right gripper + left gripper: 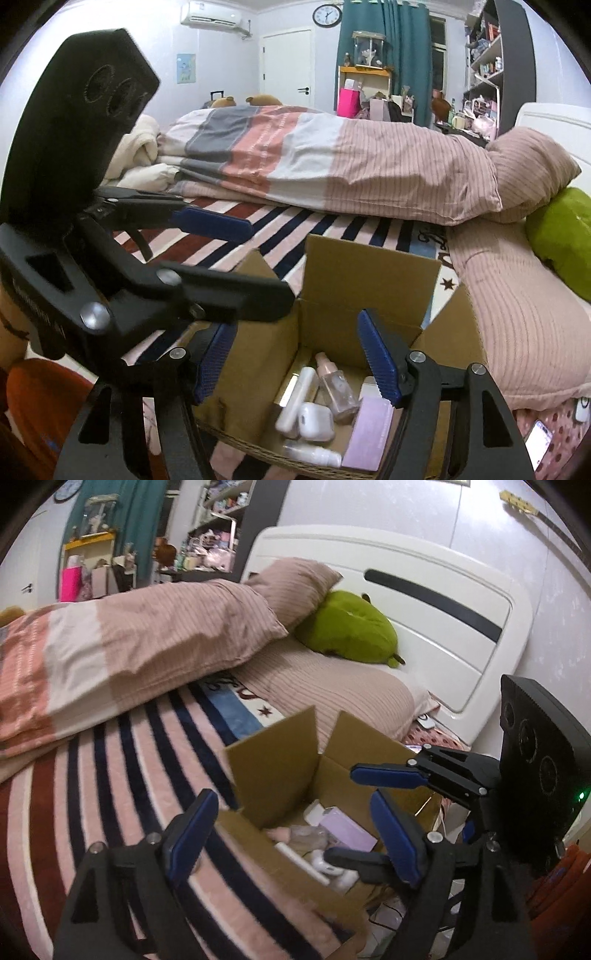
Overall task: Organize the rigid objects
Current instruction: 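Carry the earbud case into the cardboard box and open the right gripper, then move the right gripper to the white earbud holder and close on it, then lift the earbud holder into the cardboard box and release it, then move the right gripper to the clear tape roll and close on it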
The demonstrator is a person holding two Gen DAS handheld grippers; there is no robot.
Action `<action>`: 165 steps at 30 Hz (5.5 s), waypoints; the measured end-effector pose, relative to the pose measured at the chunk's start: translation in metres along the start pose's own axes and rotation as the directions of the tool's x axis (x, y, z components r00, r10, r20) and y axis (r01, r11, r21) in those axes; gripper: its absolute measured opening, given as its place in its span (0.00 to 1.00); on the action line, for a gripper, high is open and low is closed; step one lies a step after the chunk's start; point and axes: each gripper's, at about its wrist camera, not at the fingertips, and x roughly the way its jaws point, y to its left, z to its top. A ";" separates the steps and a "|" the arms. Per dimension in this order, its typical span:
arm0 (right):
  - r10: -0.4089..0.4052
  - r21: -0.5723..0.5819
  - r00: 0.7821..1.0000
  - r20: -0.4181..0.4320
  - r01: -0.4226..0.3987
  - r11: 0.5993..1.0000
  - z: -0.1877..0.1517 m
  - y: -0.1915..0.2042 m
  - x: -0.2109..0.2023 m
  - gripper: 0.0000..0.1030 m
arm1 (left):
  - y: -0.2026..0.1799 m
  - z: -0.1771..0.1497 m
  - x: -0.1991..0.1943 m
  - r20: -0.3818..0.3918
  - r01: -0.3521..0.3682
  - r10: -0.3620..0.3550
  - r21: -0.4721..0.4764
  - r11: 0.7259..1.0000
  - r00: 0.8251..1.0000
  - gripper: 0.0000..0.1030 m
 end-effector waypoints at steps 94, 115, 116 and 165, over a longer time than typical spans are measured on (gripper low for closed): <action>0.153 -0.030 0.985 0.076 -0.151 0.988 0.015 0.049 0.018 0.25 | 0.013 -0.016 -0.011 0.036 0.080 -0.078 -0.052 0.995 0.996 0.21; 0.019 0.015 0.999 -0.032 -0.019 1.000 -0.012 -0.027 0.017 0.51 | -0.025 0.007 0.054 -0.079 0.013 -0.009 0.048 0.999 0.997 0.72; 0.017 0.013 0.999 -0.034 -0.017 1.000 -0.012 -0.026 0.017 0.51 | -0.025 0.006 0.053 -0.076 0.012 -0.008 0.051 0.999 0.997 0.72; -0.159 -0.058 0.938 -0.309 0.148 0.987 -0.022 0.085 0.234 0.51 | 0.208 -0.158 -0.054 0.042 -0.159 0.184 -0.343 0.926 0.982 0.77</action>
